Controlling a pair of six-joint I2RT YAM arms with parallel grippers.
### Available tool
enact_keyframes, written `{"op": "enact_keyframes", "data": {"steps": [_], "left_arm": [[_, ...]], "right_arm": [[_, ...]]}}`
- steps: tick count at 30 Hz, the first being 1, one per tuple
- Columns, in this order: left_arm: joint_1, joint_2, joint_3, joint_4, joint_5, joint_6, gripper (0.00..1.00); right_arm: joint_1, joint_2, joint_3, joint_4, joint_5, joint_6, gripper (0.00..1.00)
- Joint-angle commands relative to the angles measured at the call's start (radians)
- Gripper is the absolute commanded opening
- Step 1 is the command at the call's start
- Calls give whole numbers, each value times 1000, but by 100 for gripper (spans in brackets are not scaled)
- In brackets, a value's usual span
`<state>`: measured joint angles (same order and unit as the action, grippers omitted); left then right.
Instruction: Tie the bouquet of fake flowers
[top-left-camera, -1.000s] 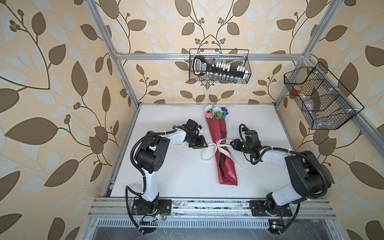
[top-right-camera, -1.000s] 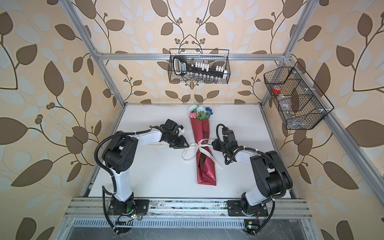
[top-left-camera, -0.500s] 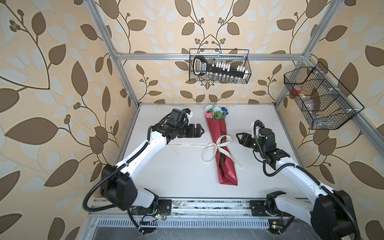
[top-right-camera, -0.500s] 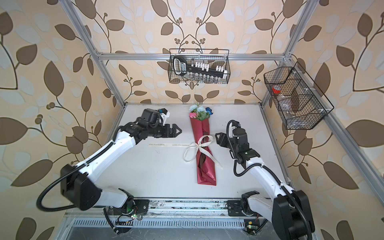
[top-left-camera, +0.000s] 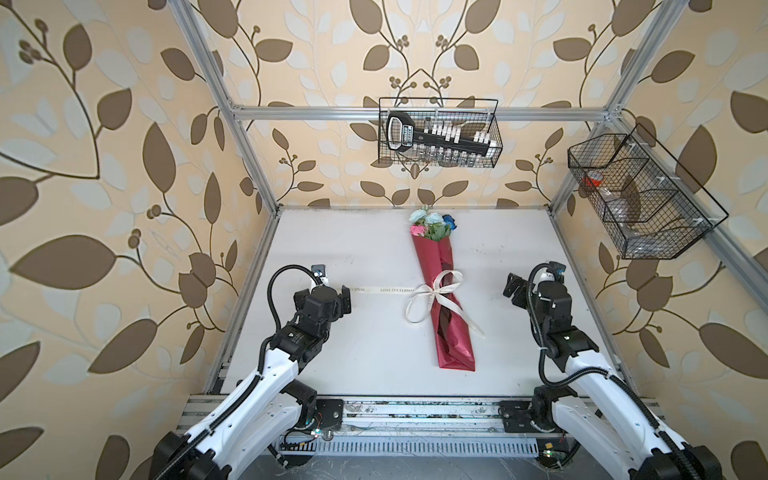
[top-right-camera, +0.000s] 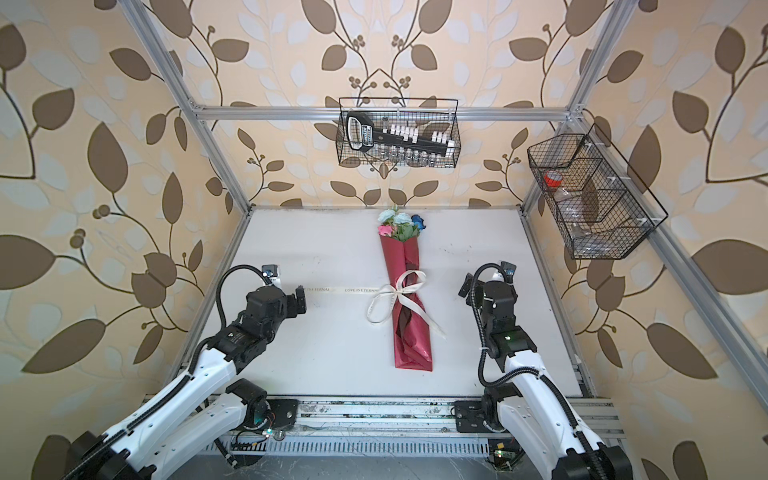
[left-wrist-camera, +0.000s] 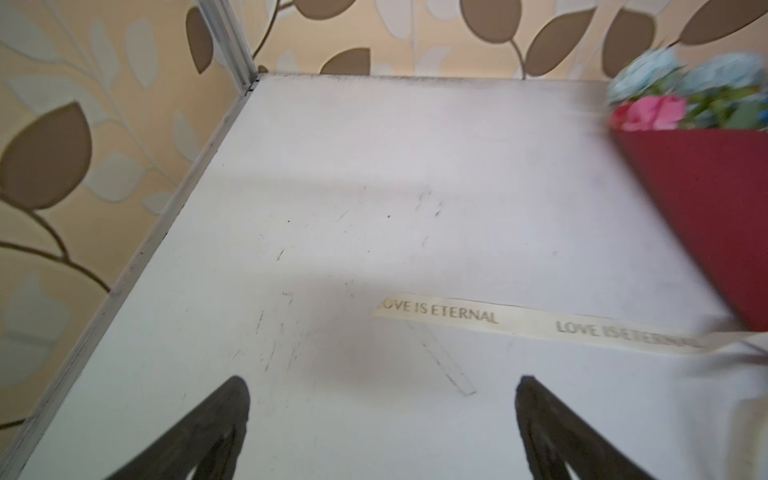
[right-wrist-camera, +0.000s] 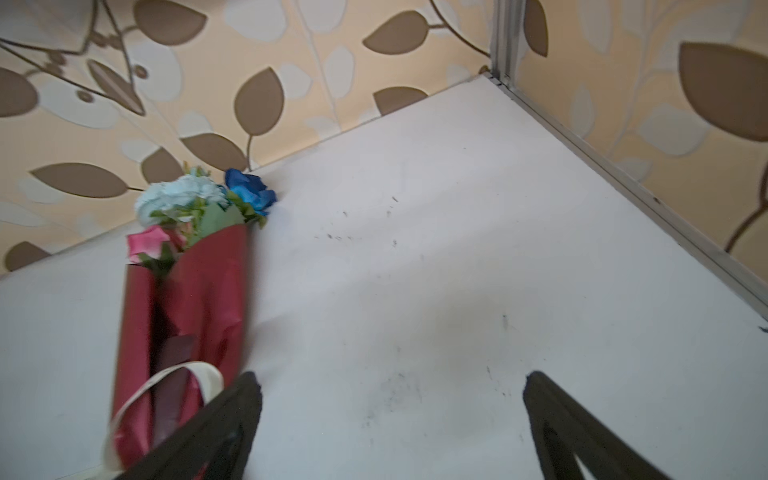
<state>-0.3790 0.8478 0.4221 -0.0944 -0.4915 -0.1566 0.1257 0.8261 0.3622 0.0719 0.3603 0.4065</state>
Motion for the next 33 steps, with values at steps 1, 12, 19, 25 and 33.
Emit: {"op": "enact_keyframes", "data": {"steps": [1, 12, 19, 25, 33], "left_arm": [[31, 62, -56, 324, -50, 126, 99], [327, 300, -170, 738, 413, 120, 99], [385, 582, -136, 984, 570, 169, 99], [433, 663, -39, 859, 675, 167, 99], [430, 651, -27, 816, 665, 170, 99]], "right_arm": [[-14, 8, -97, 276, 102, -118, 100], [-104, 114, -257, 693, 60, -185, 100], [-145, 310, -270, 917, -40, -234, 99], [-166, 485, -282, 1175, -192, -285, 100], [-202, 663, -164, 1112, -352, -300, 100]]}}
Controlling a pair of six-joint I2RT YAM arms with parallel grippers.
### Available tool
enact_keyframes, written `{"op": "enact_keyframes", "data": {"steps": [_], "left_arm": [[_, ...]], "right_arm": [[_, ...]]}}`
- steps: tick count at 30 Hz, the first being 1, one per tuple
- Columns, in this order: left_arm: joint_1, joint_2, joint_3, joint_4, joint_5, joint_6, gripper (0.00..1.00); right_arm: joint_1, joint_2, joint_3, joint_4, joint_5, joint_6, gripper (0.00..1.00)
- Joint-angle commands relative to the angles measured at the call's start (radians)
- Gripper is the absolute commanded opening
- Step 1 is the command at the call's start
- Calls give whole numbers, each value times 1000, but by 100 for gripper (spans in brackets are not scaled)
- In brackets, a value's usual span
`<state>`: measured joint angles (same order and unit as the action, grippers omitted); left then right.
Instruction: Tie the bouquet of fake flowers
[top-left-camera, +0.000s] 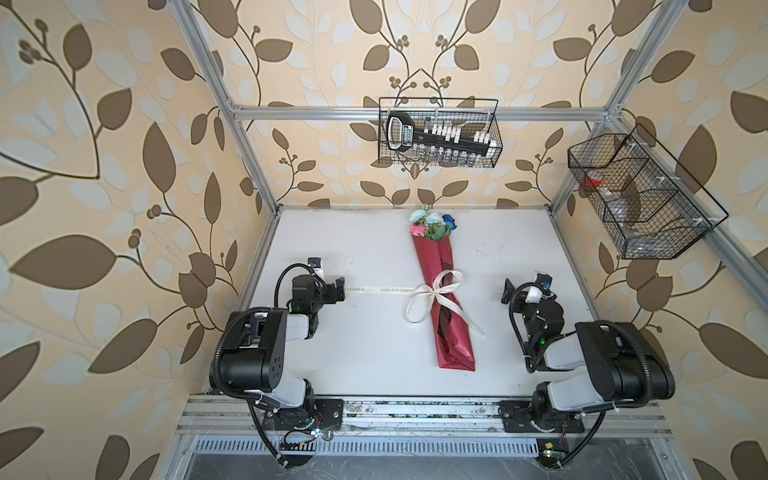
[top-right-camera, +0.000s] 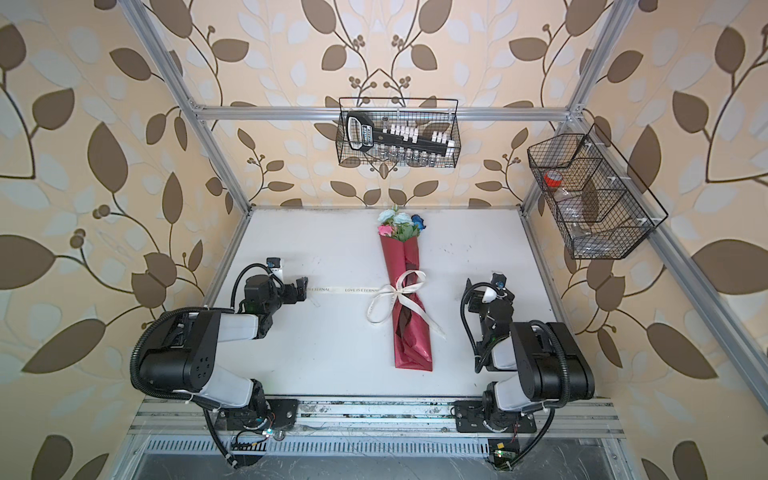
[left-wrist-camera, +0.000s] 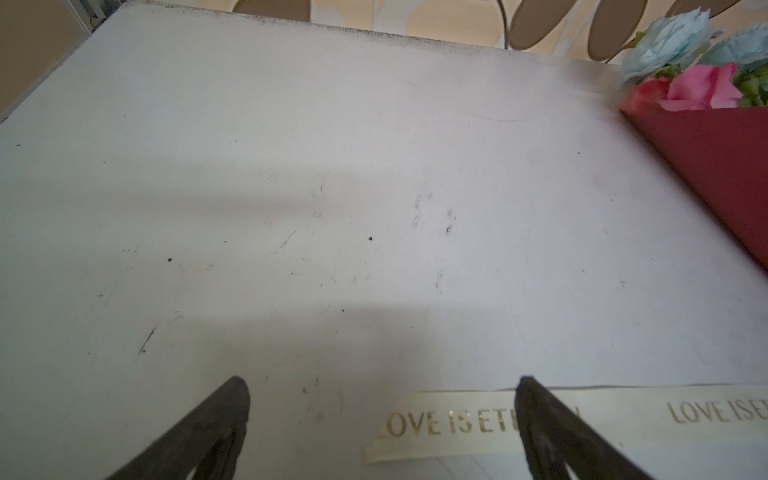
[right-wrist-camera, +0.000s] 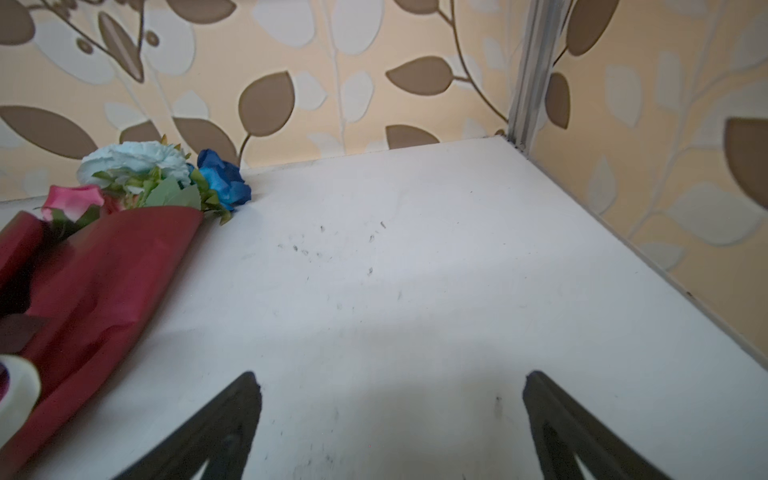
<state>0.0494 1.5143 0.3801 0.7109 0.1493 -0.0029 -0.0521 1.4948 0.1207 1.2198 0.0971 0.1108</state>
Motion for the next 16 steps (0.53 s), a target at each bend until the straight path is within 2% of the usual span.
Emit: {"op": "enact_keyframes", "data": {"steps": [1, 2, 4, 16], "left_arm": [[1, -15, 16, 11, 25, 17, 99], [1, -17, 14, 10, 23, 17, 99], [0, -17, 14, 11, 21, 17, 99], [0, -15, 16, 10, 19, 14, 99]], "right_arm": [[-39, 11, 99, -44, -183, -24, 100], [-39, 13, 111, -66, -237, -52, 99], [-42, 5, 106, -71, -255, -55, 100], [-42, 4, 106, -73, -251, -54, 100]]}}
